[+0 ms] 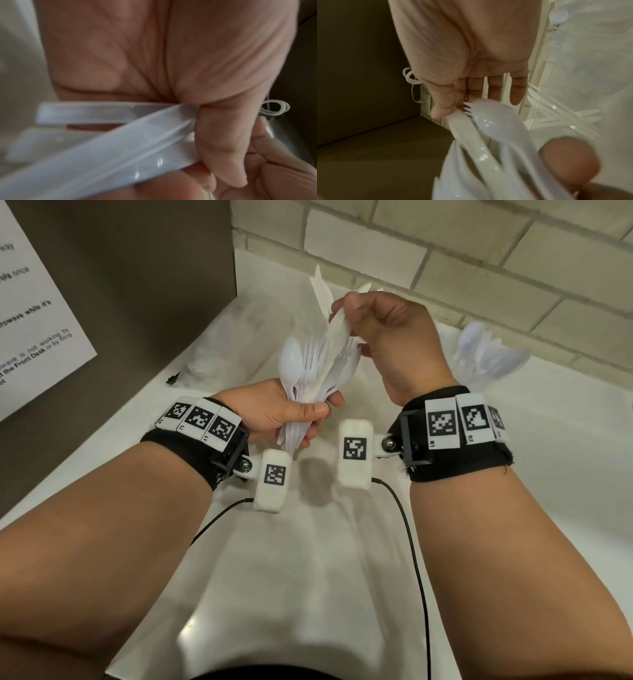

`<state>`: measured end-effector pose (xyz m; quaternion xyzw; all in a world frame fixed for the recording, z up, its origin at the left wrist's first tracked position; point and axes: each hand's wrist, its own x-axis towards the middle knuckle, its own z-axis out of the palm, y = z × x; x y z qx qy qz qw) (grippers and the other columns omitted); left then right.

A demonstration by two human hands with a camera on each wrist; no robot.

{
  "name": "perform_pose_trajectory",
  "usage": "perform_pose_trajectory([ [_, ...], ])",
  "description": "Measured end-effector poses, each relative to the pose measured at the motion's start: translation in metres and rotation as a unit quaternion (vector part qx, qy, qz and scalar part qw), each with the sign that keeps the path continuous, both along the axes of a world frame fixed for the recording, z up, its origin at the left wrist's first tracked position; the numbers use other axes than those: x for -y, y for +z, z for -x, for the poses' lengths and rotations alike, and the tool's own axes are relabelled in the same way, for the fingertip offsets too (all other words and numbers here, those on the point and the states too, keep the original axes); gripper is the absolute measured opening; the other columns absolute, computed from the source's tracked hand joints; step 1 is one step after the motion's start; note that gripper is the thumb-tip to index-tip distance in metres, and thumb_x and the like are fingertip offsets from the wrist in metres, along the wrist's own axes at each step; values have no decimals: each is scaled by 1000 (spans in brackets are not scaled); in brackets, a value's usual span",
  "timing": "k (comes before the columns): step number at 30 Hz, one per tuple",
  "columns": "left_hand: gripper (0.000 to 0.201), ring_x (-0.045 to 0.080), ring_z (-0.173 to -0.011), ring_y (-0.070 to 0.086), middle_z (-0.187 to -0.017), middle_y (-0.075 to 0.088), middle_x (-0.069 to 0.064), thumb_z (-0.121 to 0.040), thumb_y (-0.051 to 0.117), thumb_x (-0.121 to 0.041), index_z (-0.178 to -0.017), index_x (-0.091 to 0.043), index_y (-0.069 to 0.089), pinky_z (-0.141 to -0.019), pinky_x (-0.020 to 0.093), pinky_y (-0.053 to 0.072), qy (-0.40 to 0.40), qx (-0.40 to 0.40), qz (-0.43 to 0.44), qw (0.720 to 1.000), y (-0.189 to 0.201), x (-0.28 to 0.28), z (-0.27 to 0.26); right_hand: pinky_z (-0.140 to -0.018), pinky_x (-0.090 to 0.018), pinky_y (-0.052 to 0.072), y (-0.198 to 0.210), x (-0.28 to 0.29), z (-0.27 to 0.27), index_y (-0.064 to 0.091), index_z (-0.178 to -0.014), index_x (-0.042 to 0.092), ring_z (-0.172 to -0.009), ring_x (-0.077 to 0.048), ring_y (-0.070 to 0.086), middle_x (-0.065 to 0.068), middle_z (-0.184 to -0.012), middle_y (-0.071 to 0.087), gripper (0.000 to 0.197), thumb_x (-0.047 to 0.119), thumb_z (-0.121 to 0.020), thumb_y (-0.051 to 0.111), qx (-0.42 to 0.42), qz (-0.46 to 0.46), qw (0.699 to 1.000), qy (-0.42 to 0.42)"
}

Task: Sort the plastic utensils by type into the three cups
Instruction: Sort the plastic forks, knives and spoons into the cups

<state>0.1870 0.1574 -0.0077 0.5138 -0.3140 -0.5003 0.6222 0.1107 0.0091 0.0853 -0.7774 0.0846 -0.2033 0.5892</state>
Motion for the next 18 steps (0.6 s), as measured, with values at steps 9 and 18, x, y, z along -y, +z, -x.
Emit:
perform_pose_trajectory([
  [9,28,15,-65,53,-72,56,-2,-82,65,-19,-110,-17,64,-61,29,50,4,7,-10,1000,-2,0,-1,-61,-22,37,8,-1,3,63,-85,-8,-68,-18,43,-14,-78,51,37,28,-90,62,-10,38,998,-42],
  [18,19,13,-62,48,-76,45,4,-85,58,-14,-100,-21,68,-57,26,46,4,-58,-14,998,-8,-3,3,-49,-24,39,37,22,-1,55,-77,8,-46,-12,44,-24,-84,62,23,18,-97,51,127,-30,987,-97],
])
